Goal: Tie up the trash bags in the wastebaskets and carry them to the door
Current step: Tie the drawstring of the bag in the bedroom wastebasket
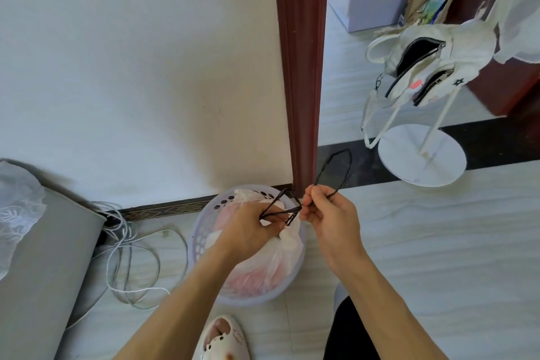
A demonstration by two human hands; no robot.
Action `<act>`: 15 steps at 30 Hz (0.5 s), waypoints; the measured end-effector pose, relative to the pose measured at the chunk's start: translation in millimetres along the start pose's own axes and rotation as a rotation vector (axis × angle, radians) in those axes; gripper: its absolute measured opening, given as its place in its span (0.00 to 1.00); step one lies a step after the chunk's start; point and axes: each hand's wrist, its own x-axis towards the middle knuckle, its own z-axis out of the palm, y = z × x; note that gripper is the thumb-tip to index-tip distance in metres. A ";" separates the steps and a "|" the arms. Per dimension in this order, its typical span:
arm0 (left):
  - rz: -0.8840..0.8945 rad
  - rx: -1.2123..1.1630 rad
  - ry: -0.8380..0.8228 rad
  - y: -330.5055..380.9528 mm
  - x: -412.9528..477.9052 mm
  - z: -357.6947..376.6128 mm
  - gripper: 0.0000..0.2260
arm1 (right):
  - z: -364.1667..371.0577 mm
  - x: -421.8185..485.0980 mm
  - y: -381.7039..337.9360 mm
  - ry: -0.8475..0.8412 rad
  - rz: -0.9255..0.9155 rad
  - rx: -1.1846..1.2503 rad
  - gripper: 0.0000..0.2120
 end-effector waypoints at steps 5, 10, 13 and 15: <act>-0.124 -0.138 -0.033 0.3 -5.3 -4.6 0.12 | 1.1 -2.3 -1.3 -0.011 0.014 0.026 0.13; -0.109 -0.249 0.120 15.8 -7.6 -13.3 0.06 | 2.9 0.2 -6.0 -0.016 0.019 0.020 0.12; -0.001 -0.089 0.091 20.2 -9.8 -6.6 0.05 | 7.6 -0.1 -7.8 -0.022 0.019 0.034 0.12; 0.045 0.110 0.090 17.0 -8.9 -3.4 0.04 | 11.6 -0.8 -9.1 -0.022 0.024 0.046 0.13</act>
